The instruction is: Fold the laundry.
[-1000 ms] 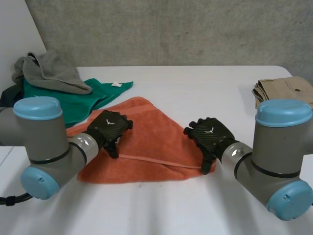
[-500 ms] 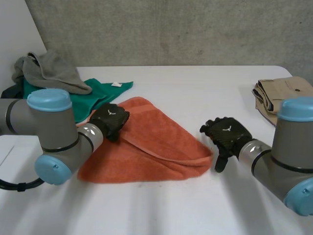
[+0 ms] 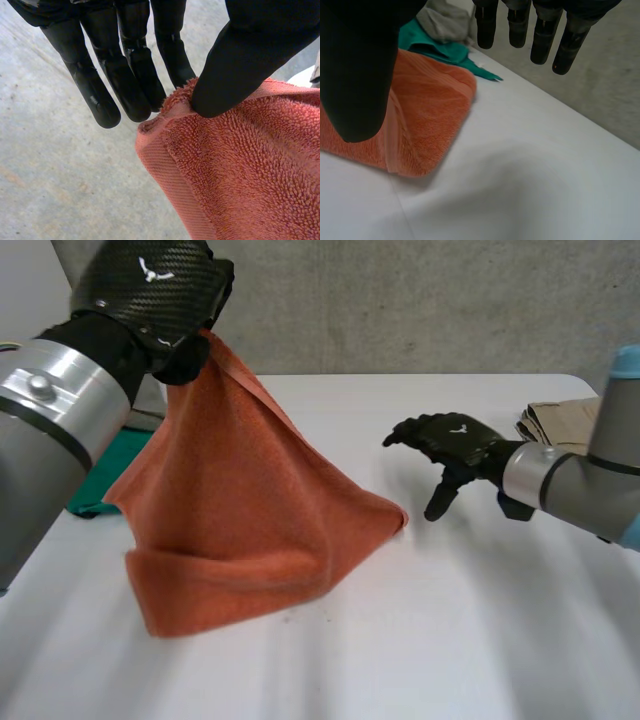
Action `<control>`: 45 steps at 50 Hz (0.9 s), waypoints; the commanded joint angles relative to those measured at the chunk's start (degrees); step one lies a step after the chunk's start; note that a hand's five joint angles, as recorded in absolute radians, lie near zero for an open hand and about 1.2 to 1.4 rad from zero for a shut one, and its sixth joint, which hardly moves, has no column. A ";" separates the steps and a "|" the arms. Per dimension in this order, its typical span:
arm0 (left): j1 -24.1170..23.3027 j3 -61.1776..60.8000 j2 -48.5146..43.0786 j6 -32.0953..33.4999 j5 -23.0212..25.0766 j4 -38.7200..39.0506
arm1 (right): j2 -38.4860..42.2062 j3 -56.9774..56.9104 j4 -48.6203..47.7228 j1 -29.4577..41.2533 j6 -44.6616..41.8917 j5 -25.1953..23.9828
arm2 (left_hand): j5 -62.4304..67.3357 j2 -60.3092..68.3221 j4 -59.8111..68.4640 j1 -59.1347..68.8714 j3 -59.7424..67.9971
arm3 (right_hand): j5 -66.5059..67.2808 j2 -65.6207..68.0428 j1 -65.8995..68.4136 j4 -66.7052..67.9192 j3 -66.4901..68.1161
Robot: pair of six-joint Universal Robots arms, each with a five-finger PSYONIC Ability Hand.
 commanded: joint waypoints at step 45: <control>6.81 -4.39 -13.43 -0.30 -1.27 -2.56 | -19.70 7.15 18.31 4.33 -23.79 17.83 | 14.17 11.45 11.29 15.53 11.74 | 66.38 67.56 68.57 66.61 67.77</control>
